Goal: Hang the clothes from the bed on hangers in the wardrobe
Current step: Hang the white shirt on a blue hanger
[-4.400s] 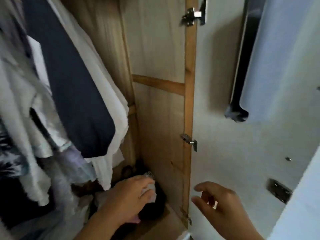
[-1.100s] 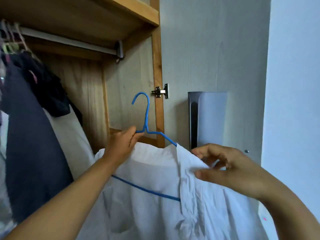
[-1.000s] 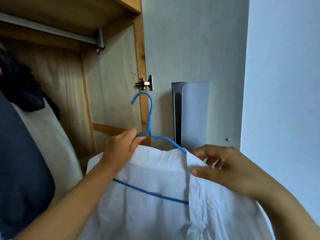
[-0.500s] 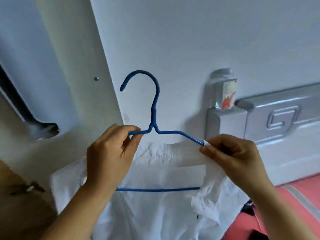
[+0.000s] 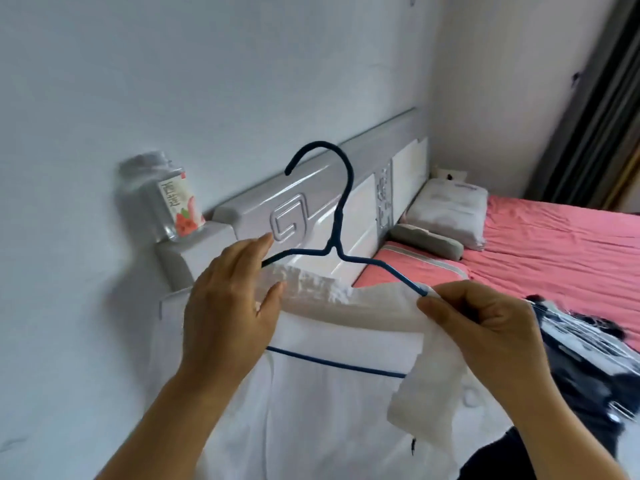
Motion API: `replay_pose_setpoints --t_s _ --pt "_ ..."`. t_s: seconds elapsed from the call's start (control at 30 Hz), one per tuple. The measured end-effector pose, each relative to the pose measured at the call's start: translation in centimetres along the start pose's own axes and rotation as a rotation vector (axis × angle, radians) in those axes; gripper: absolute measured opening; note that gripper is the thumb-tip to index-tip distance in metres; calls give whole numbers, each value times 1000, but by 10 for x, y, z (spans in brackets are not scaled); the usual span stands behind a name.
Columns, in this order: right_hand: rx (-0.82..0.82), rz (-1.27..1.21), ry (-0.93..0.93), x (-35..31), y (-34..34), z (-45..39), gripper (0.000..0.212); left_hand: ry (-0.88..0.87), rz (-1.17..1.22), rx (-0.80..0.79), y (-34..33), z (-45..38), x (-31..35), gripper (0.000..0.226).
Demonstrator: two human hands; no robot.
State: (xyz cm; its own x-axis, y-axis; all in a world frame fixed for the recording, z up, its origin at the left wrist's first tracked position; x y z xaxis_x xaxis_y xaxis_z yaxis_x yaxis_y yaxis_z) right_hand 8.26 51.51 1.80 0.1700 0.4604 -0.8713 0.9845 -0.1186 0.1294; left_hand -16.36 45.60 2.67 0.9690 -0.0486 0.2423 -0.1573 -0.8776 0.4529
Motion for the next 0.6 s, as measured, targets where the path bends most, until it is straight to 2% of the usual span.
replay_pose_setpoints --t_s 0.07,0.13,0.23,0.4,0.5,0.6 --pt "96 50 -7 9 30 -9 28 91 10 -53 -29 -5 14 48" --pt "170 108 -6 18 55 -17 32 154 26 -114 -58 -10 27 40" --pt "247 217 -11 38 92 -31 34 120 60 -179 -110 -17 55 23" --pt "408 249 -91 101 164 -68 32 164 137 -272 -205 -27 115 19" --pt "482 267 -149 154 210 -101 27 108 250 -383 -270 -32 171 14" --pt "503 329 -200 211 253 -140 21 -14 378 -541 -337 -32 248 18"
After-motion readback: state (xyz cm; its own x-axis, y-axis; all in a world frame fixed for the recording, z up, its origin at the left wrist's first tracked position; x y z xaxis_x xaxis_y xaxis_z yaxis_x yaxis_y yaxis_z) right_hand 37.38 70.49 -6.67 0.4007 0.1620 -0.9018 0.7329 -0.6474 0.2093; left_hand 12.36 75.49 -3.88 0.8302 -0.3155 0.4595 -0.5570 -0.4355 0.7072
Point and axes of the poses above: each hand's wrist, its own z-axis away from the middle knuckle, its own y-axis out of the back of the hand, x = y × z, the point moved 1 cm from there along -z, towards the middle knuckle, and after that the axes turned 10 degrees about x, right-handed, at the moved point
